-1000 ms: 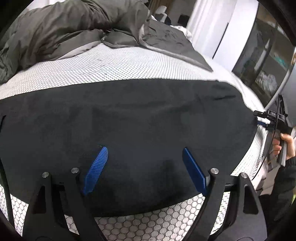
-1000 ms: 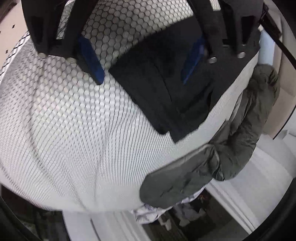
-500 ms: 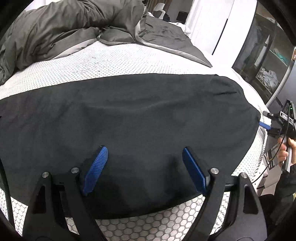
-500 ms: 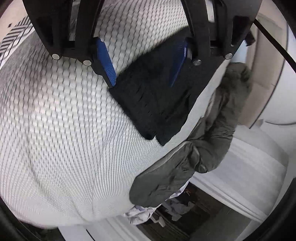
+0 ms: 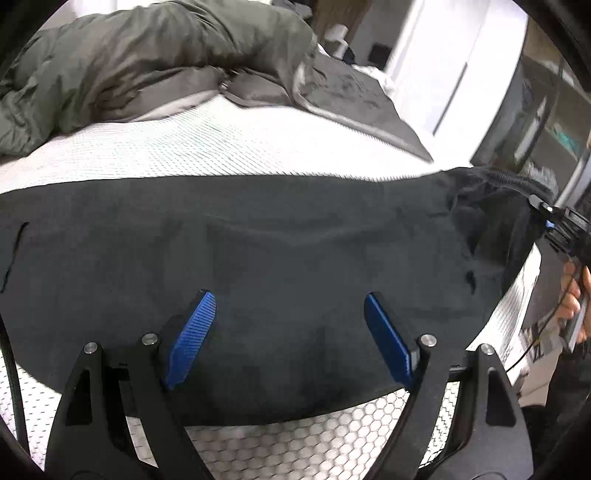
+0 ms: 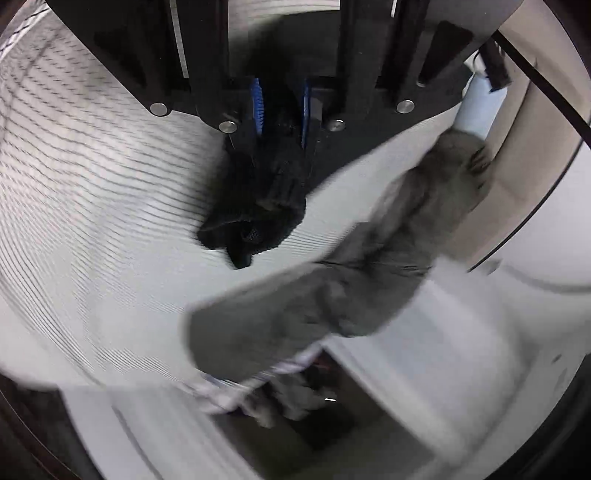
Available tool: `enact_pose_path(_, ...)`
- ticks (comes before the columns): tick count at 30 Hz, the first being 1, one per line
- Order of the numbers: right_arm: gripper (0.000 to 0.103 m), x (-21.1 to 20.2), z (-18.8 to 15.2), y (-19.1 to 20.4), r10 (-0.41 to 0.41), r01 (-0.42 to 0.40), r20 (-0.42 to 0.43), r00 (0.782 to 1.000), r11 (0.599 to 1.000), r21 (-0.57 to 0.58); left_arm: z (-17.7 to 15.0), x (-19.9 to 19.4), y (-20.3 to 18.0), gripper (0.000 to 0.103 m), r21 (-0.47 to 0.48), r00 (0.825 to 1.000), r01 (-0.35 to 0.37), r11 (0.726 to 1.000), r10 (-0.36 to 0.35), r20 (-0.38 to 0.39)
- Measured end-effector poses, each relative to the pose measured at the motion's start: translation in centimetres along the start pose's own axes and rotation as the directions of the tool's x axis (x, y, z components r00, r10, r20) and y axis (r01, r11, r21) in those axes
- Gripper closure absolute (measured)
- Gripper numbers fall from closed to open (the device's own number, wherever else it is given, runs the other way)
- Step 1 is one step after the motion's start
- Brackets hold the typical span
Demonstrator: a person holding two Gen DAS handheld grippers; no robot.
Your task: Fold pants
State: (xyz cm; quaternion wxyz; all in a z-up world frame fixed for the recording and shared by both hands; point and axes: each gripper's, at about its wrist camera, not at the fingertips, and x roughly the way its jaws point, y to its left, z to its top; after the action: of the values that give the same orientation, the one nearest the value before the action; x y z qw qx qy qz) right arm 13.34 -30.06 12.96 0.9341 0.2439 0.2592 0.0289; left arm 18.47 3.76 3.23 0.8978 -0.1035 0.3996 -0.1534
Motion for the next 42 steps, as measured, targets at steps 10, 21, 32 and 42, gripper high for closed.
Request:
enact_pose_path(10,0.091,5.7,-2.6,17.8,0.185,-0.222,-0.152,0.971,0.933,-0.283,-0.2,-6.5,9.3,0.022,-0.166,0.996,-0.006,0.986,0.021,0.087)
enact_pose_path(21,0.081,18.8,-14.2,32.8,0.183,-0.53,-0.62,0.763,0.727,-0.437,-1.1,-8.9,18.7,0.022,-0.362,0.993,-0.026,0.932,0.066,0.1)
enact_pose_path(32,0.046,14.2,-11.6,19.0,0.086,-0.3,-0.463,0.882,0.861,-0.411,-1.5,-2.6,11.3,0.058,-0.098,0.995,-0.037,0.994,0.028,-0.091)
enact_pose_path(42,0.046,13.5,-8.0,10.3,0.071,-0.189,-0.43,0.9,0.952,-0.24,3.3,-2.7,11.3,0.027,-0.157,0.996,0.062,0.986,-0.071,-0.048)
